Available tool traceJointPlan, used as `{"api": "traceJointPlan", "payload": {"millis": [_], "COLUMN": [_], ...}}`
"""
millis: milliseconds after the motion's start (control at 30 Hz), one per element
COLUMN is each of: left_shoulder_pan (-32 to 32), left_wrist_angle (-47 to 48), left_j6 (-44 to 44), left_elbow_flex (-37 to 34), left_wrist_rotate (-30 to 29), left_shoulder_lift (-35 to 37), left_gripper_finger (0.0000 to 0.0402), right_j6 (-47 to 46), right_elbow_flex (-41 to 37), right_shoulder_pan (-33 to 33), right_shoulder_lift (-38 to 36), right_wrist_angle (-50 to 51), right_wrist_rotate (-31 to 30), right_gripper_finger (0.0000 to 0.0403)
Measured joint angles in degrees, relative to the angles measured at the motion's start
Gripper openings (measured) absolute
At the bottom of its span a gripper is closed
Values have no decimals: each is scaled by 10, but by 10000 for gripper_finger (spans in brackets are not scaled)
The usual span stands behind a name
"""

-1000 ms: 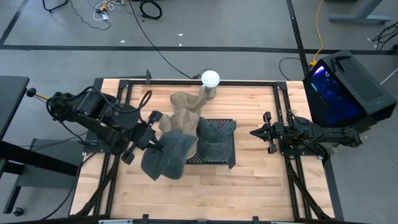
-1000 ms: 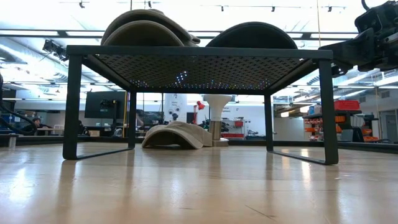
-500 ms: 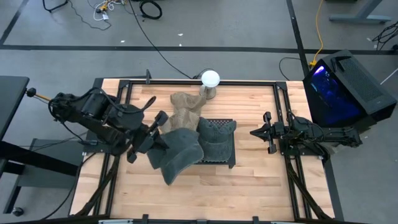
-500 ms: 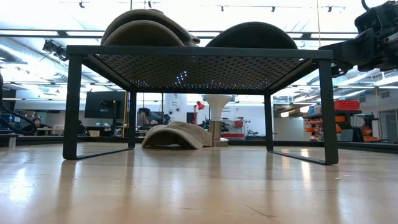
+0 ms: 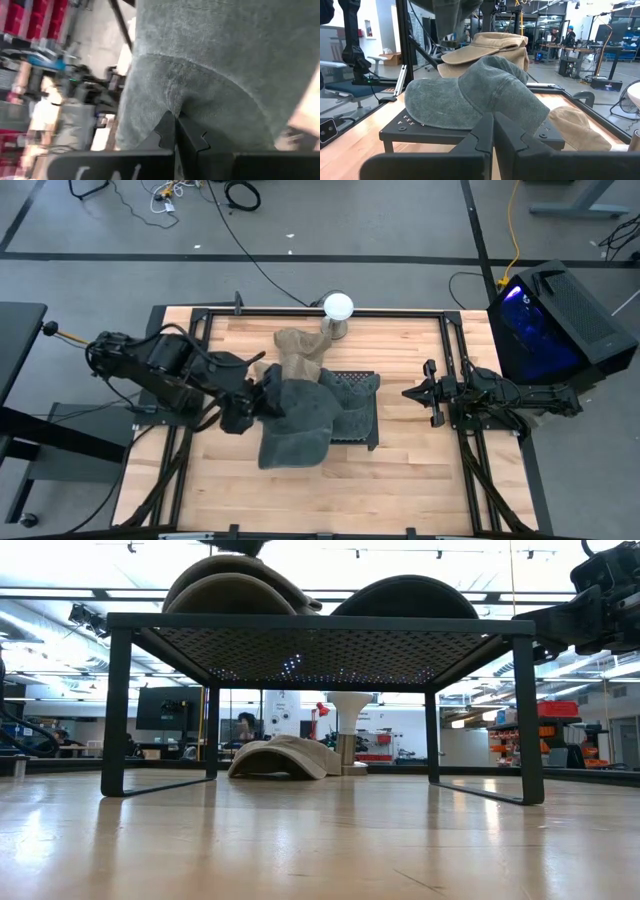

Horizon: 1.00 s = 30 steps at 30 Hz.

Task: Pick & Place hat
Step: Stack the black cap on the black cap on the shelf

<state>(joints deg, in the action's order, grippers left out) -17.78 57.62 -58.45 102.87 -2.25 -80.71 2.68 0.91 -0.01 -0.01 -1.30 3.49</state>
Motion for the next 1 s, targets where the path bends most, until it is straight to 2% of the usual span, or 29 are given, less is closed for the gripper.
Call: {"api": "traceJointPlan", "payload": {"millis": [133,400,733,1000], "left_shoulder_pan": [0,14,41,61], "left_wrist_angle": [-23,-104,-200,-207], "left_j6": [-45,-81,-132,-173], "left_elbow_flex": [0,0,0,0], "left_wrist_rotate": [-32,-33,-63,-84], "left_shoulder_lift": [-6,-30,-80,-114], "left_gripper_finger": [2,2,3,3], "right_j6": [0,0,0,0], "right_elbow_flex": [0,0,0,0], "right_shoulder_pan": [0,0,0,0], "right_shoulder_lift": [0,0,0,0], "right_wrist_angle": [0,0,0,0], "right_wrist_rotate": [0,0,0,0], "right_gripper_finger": [15,15,15,15]}}
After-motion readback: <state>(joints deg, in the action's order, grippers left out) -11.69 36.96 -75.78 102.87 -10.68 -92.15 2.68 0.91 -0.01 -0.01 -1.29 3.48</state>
